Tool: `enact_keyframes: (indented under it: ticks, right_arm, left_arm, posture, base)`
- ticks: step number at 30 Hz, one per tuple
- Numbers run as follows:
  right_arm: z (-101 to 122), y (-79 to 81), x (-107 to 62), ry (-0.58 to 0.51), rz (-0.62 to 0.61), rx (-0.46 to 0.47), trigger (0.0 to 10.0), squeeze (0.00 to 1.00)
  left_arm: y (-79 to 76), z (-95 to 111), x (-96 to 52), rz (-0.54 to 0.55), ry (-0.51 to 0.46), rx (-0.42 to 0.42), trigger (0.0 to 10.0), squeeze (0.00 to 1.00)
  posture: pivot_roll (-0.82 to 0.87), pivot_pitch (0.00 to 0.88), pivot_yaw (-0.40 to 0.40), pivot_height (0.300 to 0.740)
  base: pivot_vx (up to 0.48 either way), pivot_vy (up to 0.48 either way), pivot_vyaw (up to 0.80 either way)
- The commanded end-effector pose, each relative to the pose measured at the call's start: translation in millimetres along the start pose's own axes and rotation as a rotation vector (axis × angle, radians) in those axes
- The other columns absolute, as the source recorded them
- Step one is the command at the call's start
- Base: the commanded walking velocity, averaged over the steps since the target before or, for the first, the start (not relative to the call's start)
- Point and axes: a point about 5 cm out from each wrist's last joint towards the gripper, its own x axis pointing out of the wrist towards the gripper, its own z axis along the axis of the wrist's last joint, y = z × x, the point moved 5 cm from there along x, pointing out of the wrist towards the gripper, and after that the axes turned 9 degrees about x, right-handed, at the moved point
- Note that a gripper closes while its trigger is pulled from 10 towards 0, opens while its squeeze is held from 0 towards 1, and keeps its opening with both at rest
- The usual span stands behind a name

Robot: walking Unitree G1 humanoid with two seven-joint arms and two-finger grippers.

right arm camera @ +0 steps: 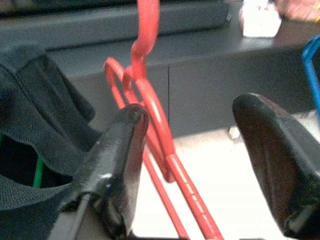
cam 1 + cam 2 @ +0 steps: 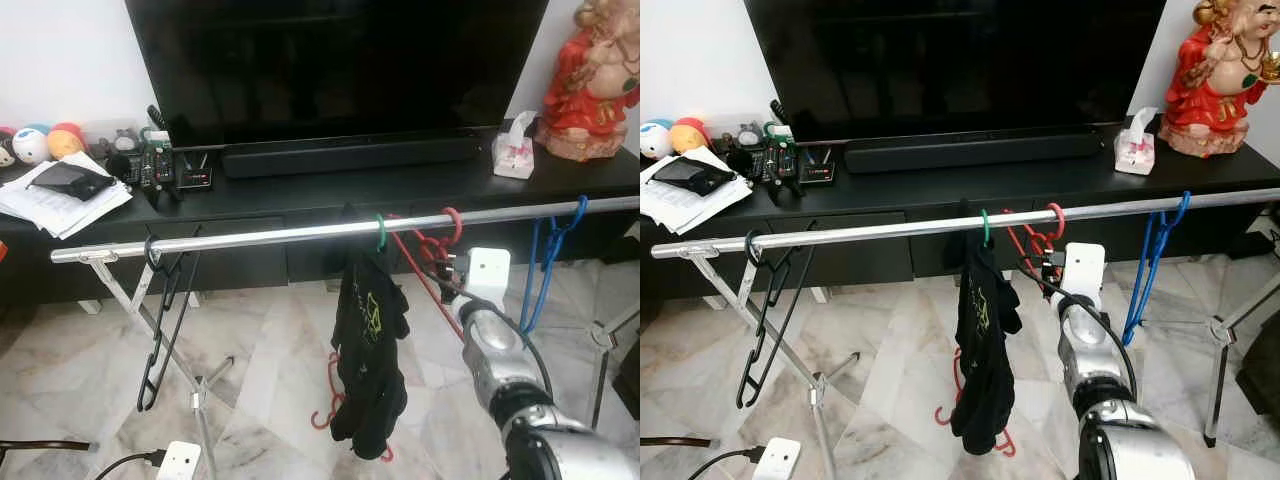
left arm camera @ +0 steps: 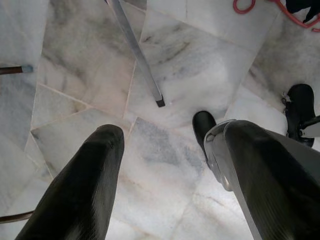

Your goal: Hang hanger

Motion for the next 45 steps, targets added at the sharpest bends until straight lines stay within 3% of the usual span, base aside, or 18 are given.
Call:
enact_keyframes:
  ticks: [1, 4, 9, 11, 15, 18, 19, 21, 24, 26, 27, 34, 45]
  right_arm:
    - [9, 2.1, -1.3, -0.057, 0.005, 0.003, 10.0, 1.0]
    - [11, 0.7, -17.4, -0.155, 0.015, -0.026, 10.0, 1.0]
    - [8, 0.2, -38.1, -0.214, 0.014, -0.032, 10.0, 1.0]
    - [4, -3.3, -58.2, -0.244, 0.003, -0.051, 10.0, 1.0]
    - [-1, -7.7, -78.4, -0.248, -0.009, -0.085, 10.0, 1.0]
    - [-23, -9.4, -99.0, -0.164, 0.026, -0.113, 10.0, 1.0]
    - [-23, -9.4, -99.0, -0.164, 0.026, -0.113, 10.0, 1.0]
    - [-60, -16.8, -115.1, 0.015, 0.052, -0.158, 10.0, 1.0]
    - [-90, -29.3, -124.0, 0.161, 0.028, -0.215, 10.0, 0.98]
    - [-103, -34.2, -127.4, 0.223, 0.018, -0.214, 10.0, 0.45]
    - [-113, -38.4, -129.9, 0.275, 0.006, -0.227, 10.0, 0.0]
    - [-109, -31.4, -125.1, 0.265, 0.018, -0.196, 10.0, 0.0]
    - [-135, -41.4, -129.2, 0.373, -0.014, -0.173, 10.0, 0.0]
  left_arm:
    - [-0.4, -6, -1.2, -0.005, 0.017, 0.026, 10.0, 0.0]
    - [-1.6, -7, -1.3, -0.008, 0.017, 0.031, 10.0, 0.0]
    - [-3.3, -6, -1.0, -0.013, 0.015, 0.035, 10.0, 0.0]
    - [-4.5, -5, -0.8, -0.016, 0.013, 0.04, 10.0, 0.0]
    - [-5.0, -5, -0.7, -0.018, 0.012, 0.044, 10.0, 0.0]
    - [-6.1, -5, -0.7, -0.021, 0.014, 0.048, 10.0, 0.0]
    - [-6.1, -5, -0.7, -0.021, 0.014, 0.048, 10.0, 0.0]
    - [-6.3, -5, -0.7, -0.022, 0.015, 0.049, 10.0, 0.0]
    - [-5.9, -7, -0.9, -0.021, 0.02, 0.049, 10.0, 0.0]
    - [-5.6, -7, -0.9, -0.021, 0.021, 0.051, 10.0, 0.0]
    - [-5.4, -8, -1.0, -0.021, 0.022, 0.05, 10.0, 0.0]
    - [-4.8, -9, -1.5, -0.019, 0.026, 0.049, 10.0, 0.0]
    - [-7.5, -13, -1.8, -0.022, 0.037, 0.049, 10.0, 0.0]
  posture:
    - [-0.02, 0.0, 0.023, 0.74]
    - [-0.03, 0.0, 0.022, 0.74]
    - [-0.03, 0.0, 0.02, 0.74]
    - [-0.03, 0.0, 0.017, 0.74]
    - [-0.04, 0.0, 0.016, 0.74]
    - [-0.04, 0.0, 0.016, 0.74]
    - [-0.04, 0.0, 0.016, 0.74]
    - [-0.05, 0.0, 0.013, 0.74]
    - [-0.05, 0.0, 0.013, 0.74]
    - [-0.05, 0.0, 0.013, 0.74]
    - [-0.04, 0.0, 0.013, 0.74]
    - [-0.04, 0.0, 0.012, 0.74]
    - [-0.04, 0.0, 0.009, 0.74]
  base:
    - [0.0, 0.0, 0.0]
    - [0.0, 0.0, 0.0]
    - [0.0, 0.0, 0.0]
    - [0.0, 0.0, 0.0]
    - [0.0, 0.0, 0.0]
    - [0.0, 0.0, 0.0]
    - [0.0, 0.0, 0.0]
    - [0.0, 0.0, 0.0]
    - [0.0, 0.0, 0.0]
    - [0.0, 0.0, 0.0]
    - [0.0, 0.0, 0.0]
    - [0.0, 0.0, 0.0]
    - [0.0, 0.0, 0.0]
